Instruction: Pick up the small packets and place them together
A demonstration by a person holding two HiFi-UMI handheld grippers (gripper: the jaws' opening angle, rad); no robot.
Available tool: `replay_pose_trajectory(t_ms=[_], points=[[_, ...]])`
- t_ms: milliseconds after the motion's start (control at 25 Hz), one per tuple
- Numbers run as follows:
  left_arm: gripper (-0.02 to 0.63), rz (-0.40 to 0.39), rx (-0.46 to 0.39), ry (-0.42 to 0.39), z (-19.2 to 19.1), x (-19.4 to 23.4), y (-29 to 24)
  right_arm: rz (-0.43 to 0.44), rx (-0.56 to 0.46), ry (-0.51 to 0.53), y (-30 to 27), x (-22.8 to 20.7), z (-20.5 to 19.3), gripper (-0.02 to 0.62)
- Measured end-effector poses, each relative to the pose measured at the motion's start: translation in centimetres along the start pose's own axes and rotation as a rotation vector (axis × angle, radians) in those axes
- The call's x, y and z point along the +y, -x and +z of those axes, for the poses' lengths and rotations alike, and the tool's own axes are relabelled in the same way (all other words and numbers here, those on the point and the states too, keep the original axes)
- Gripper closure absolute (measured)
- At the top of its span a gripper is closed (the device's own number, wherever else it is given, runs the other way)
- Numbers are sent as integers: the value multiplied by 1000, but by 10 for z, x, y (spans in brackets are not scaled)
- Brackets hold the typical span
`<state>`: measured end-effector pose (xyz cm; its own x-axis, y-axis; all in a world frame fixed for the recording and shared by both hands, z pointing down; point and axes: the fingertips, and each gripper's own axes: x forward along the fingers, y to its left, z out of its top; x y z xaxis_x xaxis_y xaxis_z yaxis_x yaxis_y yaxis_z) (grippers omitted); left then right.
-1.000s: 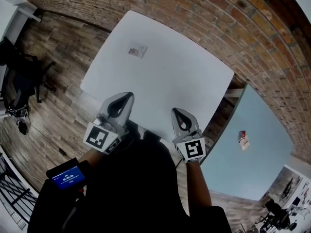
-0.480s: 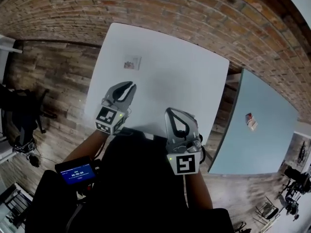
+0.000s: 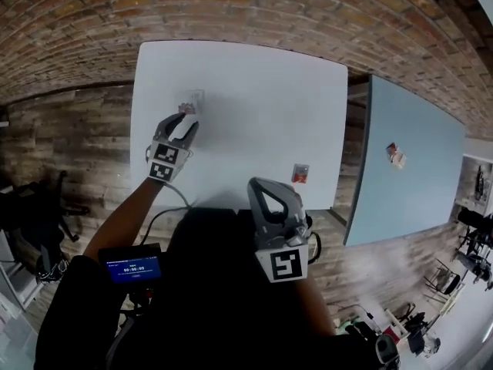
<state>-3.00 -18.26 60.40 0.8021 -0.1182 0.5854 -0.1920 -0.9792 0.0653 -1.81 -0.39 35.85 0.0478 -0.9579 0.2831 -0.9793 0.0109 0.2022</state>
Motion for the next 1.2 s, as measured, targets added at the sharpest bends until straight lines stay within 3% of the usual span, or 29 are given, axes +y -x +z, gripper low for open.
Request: replay_pose_trajectory(t_ms=[120,520,720,1000,1080,1200], points=[[442,-30,56,5,-22,11,-20,-13,44,-7,-1,-2,-8,592],[440,-14,175,-57,-53,41,-62,-126,124,-57,3,-37,-21,592],[439,-6,209,30,-59,42,-65,-181,134,-83,5,-64,-26,592],[439,92,176,291,-60,45,-64,-153,130,-110,-6,-49,-26,592],[439,118,137,272,-49,49,-58,-137,137,-110,-10,-40,-28,592],[439,114,75,121,-27,54,-47,-113,146,-89,-12,-28,-29,592]])
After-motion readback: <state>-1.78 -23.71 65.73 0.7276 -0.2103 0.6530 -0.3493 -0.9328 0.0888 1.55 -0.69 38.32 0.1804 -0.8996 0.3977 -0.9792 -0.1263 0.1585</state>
